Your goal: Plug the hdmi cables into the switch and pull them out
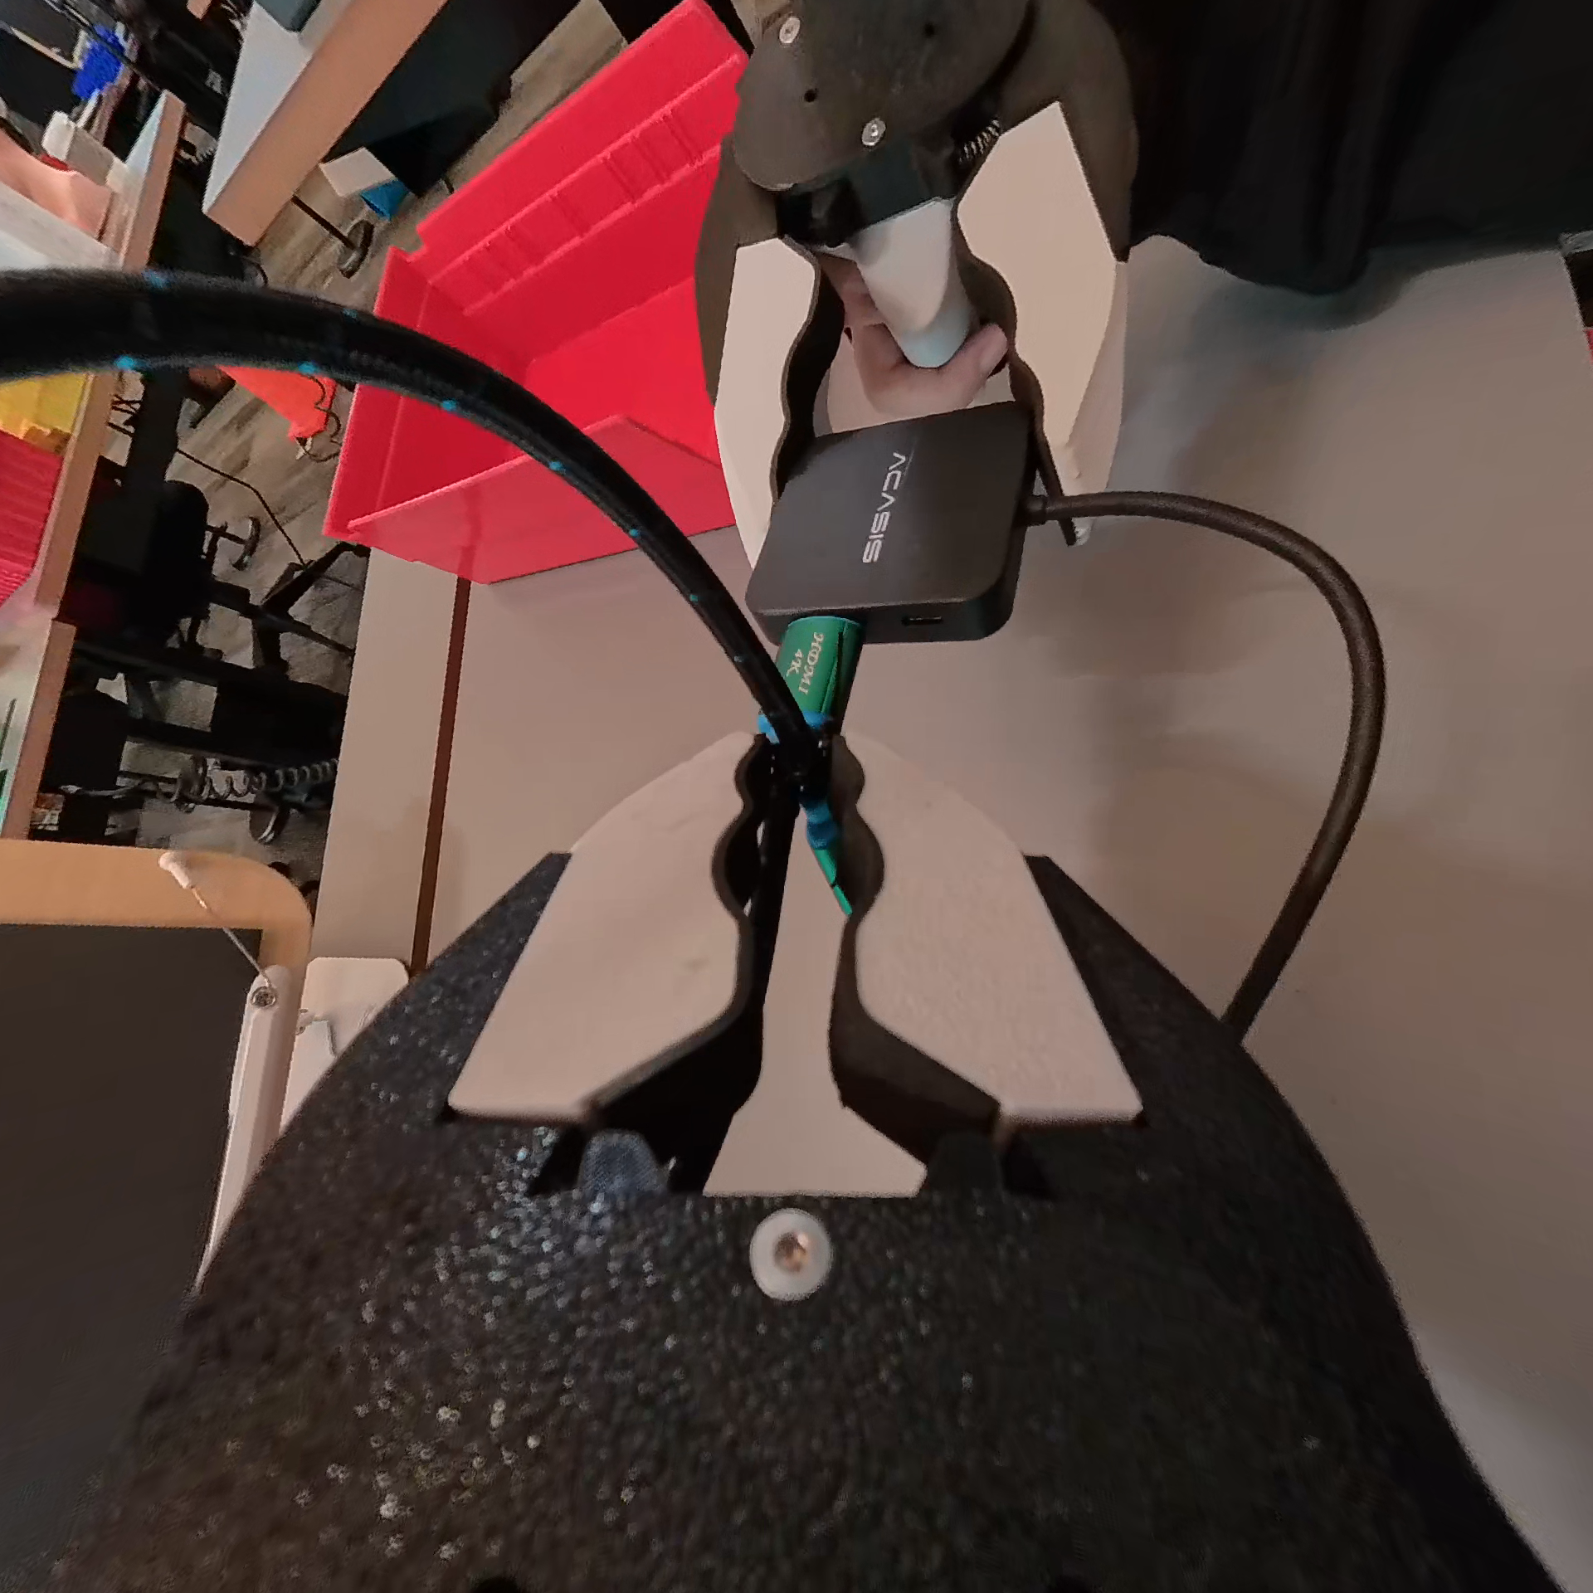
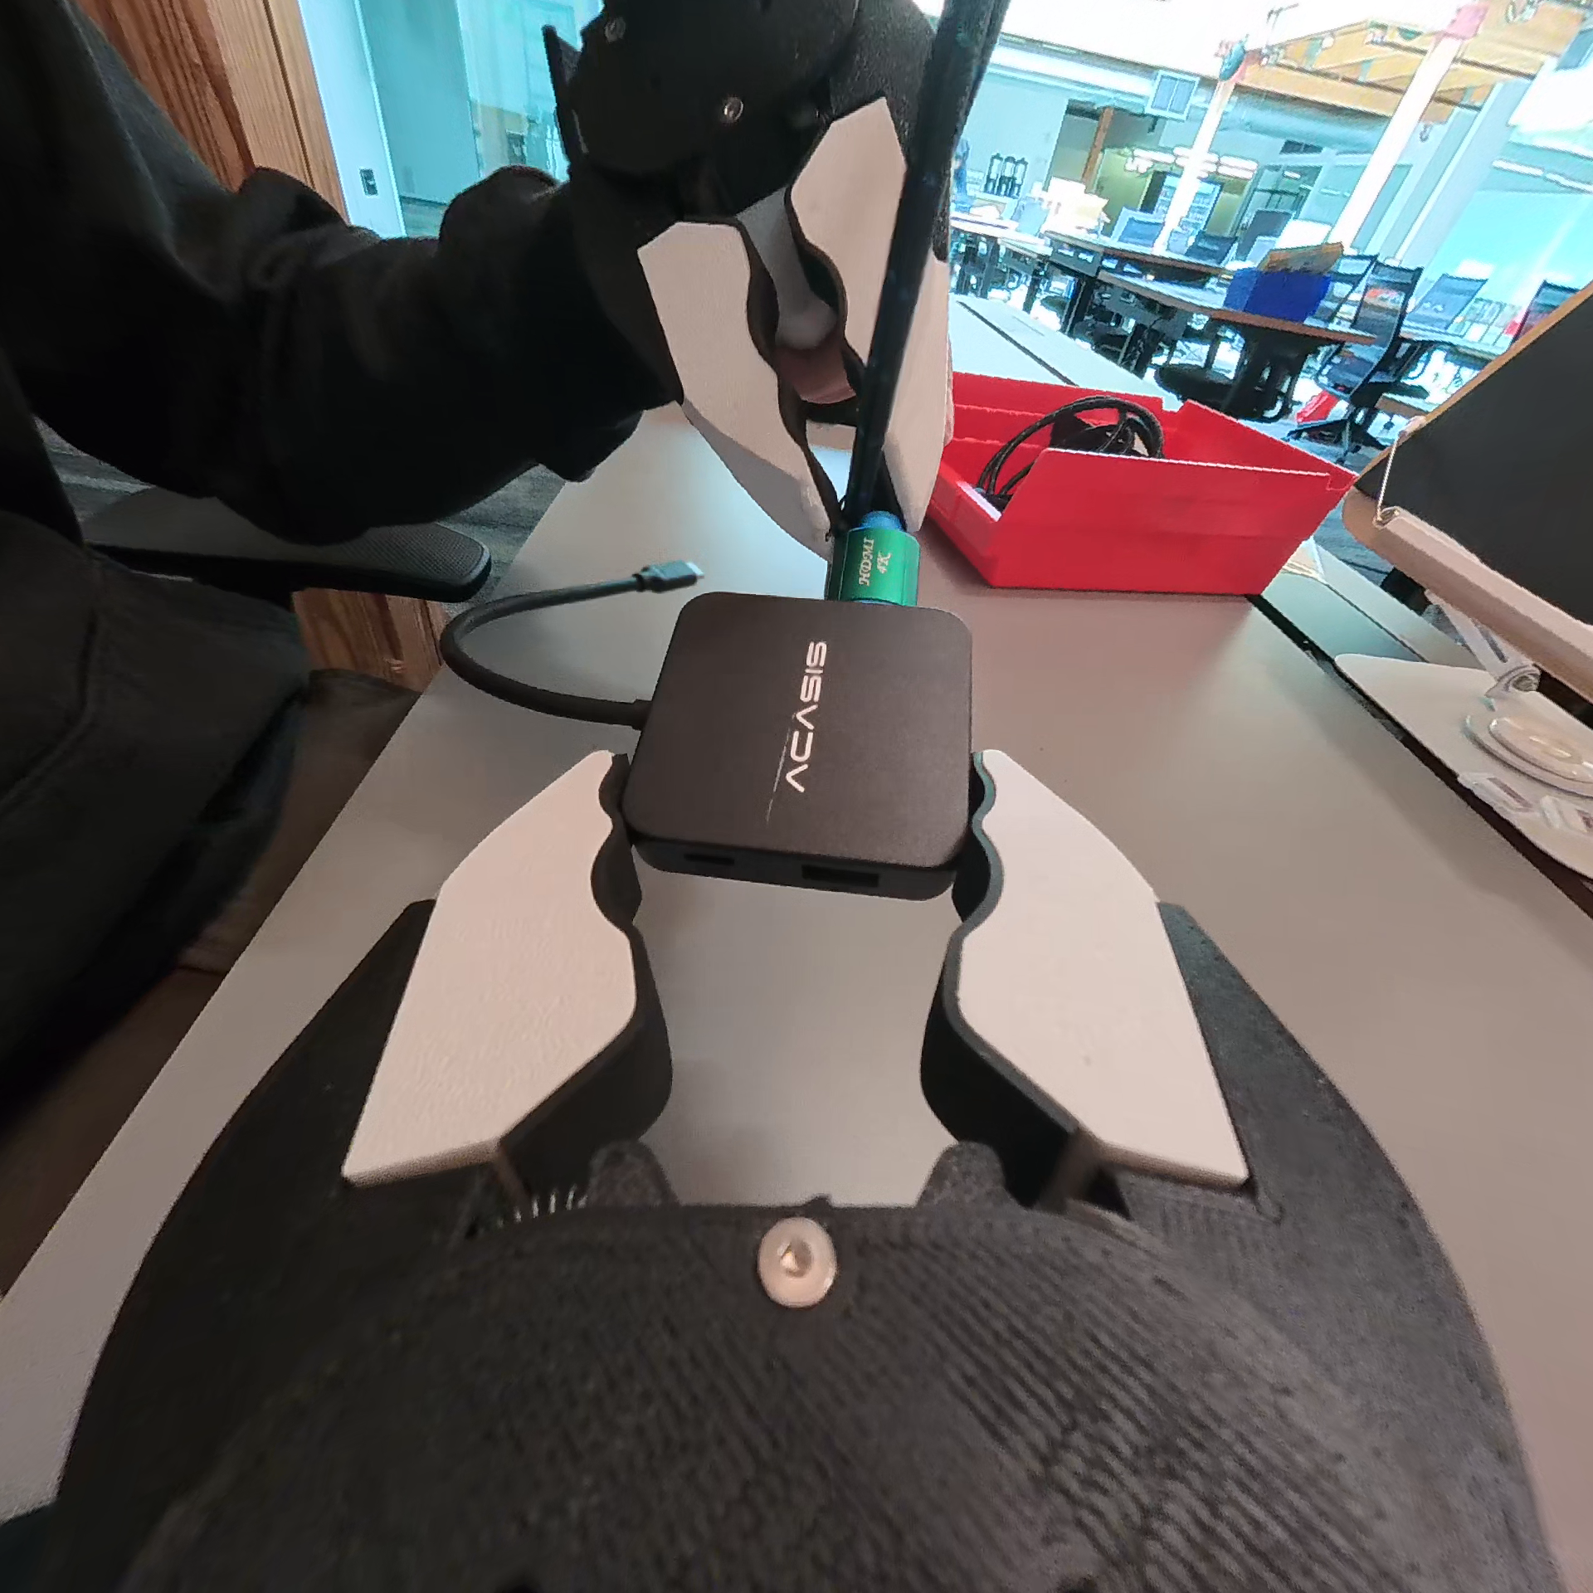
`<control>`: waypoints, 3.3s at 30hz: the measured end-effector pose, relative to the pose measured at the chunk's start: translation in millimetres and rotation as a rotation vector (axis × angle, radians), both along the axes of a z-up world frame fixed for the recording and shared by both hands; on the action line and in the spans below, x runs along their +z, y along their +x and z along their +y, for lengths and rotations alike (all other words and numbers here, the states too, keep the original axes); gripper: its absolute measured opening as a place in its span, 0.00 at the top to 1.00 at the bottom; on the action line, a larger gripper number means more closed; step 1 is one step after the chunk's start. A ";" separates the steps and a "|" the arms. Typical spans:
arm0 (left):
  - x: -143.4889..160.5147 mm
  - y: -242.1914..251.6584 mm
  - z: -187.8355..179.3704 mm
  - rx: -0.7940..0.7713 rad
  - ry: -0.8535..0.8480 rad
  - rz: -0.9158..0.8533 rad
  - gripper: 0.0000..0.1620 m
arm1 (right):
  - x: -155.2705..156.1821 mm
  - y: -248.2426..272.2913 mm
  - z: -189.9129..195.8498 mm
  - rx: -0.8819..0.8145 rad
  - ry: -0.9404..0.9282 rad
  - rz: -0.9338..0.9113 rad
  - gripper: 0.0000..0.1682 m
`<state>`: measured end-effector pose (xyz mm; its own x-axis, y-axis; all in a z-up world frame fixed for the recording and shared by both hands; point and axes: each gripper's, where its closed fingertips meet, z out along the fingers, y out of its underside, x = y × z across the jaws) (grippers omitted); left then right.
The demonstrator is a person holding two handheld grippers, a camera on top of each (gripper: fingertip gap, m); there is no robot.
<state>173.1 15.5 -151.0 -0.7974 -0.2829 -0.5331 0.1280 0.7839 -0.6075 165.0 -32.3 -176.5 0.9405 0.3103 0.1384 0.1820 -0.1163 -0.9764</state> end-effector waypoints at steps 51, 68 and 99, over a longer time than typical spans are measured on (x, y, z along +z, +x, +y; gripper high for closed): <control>-6.3 -10.2 36.3 0.230 -0.581 0.076 0.75 | -41.9 269.3 -162.9 -1.340 -0.382 0.285 0.52; 10.8 9.0 91.7 0.426 -0.767 0.074 0.75 | 48.8 175.5 -58.9 -1.003 0.017 0.154 0.43; -83.0 121.7 557.1 1.915 -0.853 1.005 0.58 | 29.8 112.2 34.4 -0.732 0.082 -0.121 0.57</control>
<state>294.7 572.6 -234.0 0.7142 -0.6231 0.3190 -0.6205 -0.7744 -0.1233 277.2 2.1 -146.7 0.8794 -0.4054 0.2498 0.1925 -0.1771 -0.9652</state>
